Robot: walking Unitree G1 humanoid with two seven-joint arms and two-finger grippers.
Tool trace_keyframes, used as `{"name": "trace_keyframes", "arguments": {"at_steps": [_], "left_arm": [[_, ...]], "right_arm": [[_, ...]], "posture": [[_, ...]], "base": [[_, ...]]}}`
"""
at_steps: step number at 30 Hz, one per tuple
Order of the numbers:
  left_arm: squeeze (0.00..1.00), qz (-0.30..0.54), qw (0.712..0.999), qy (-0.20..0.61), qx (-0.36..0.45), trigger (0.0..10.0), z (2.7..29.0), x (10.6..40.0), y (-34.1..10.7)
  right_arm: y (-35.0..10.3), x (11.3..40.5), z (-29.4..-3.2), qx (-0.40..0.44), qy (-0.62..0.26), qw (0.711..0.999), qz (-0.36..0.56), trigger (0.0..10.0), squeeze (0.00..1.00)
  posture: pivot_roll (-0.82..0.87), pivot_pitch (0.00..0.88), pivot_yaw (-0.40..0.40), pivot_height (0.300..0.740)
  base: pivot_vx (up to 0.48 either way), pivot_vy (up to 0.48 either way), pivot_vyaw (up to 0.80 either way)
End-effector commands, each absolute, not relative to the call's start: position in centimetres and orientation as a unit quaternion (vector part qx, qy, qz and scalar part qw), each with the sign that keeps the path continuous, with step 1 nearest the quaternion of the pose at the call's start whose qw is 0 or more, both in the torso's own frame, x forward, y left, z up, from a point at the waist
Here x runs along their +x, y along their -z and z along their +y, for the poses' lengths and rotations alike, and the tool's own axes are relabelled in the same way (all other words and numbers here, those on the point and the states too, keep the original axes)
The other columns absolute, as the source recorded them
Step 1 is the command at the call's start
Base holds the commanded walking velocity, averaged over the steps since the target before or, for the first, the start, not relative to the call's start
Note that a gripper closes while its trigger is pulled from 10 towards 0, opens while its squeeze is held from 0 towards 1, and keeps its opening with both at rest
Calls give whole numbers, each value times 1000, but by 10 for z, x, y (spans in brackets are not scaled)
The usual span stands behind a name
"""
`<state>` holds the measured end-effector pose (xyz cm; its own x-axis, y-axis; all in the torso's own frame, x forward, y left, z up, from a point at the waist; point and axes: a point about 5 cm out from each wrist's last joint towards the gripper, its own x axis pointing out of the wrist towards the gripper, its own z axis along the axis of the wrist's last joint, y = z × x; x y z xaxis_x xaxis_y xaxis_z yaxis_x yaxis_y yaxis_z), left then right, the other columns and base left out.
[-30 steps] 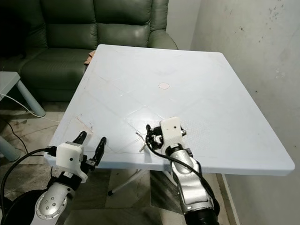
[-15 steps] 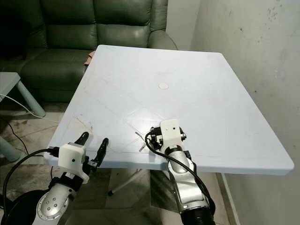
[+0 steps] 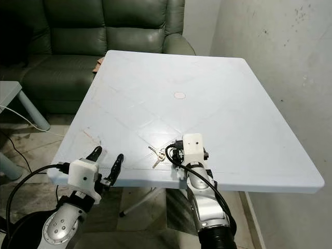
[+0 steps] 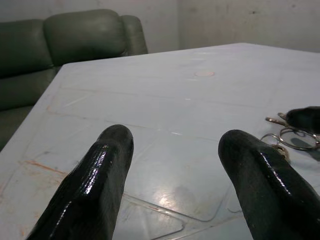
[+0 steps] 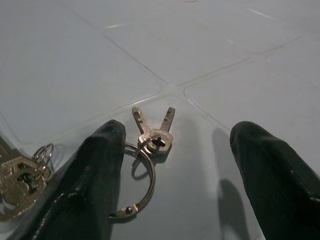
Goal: Hang keys on a hook
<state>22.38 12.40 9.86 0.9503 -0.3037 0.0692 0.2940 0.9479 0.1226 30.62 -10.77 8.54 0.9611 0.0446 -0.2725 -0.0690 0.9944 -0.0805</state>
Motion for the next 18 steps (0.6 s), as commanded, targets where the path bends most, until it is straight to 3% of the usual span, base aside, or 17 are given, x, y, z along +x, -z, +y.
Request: {"name": "trace_keyframes", "arguments": {"at_steps": [1, 10, 11, 16, 17, 18], "left_arm": [[0, -46, 984, 158, 63, 10000, 123, 222, -100], [0, -46, 983, 167, 63, 10000, 120, 223, -100], [0, -45, 983, 169, 62, 10000, 120, 223, -100], [0, -45, 982, 170, 62, 10000, 119, 223, -100], [0, -45, 982, 170, 62, 10000, 119, 223, -101], [0, -45, 982, 171, 63, 10000, 119, 223, -101]], "right_arm": [[-90, 309, -106, -41, -29, 990, 128, 10000, 0], [-90, 308, -106, -39, -27, 990, 132, 10000, 0], [-91, 308, -106, -38, -25, 990, 131, 5804, 0], [-91, 308, -107, -44, -20, 990, 132, 5686, 0], [-91, 307, -106, -42, -25, 990, 133, 3098, 0], [-91, 307, -106, -40, -29, 990, 134, 3098, 0]], "posture": [[-68, 41, -24, 740], [-71, 43, -22, 740], [-76, 44, -20, 740], [-76, 44, -20, 740], [-80, 48, -19, 740], [-80, 48, -19, 740]], "base": [[0, 0, 0], [0, 0, 0], [0, 0, 0], [0, 0, 0], [0, 0, 0], [0, 0, 0]]}}
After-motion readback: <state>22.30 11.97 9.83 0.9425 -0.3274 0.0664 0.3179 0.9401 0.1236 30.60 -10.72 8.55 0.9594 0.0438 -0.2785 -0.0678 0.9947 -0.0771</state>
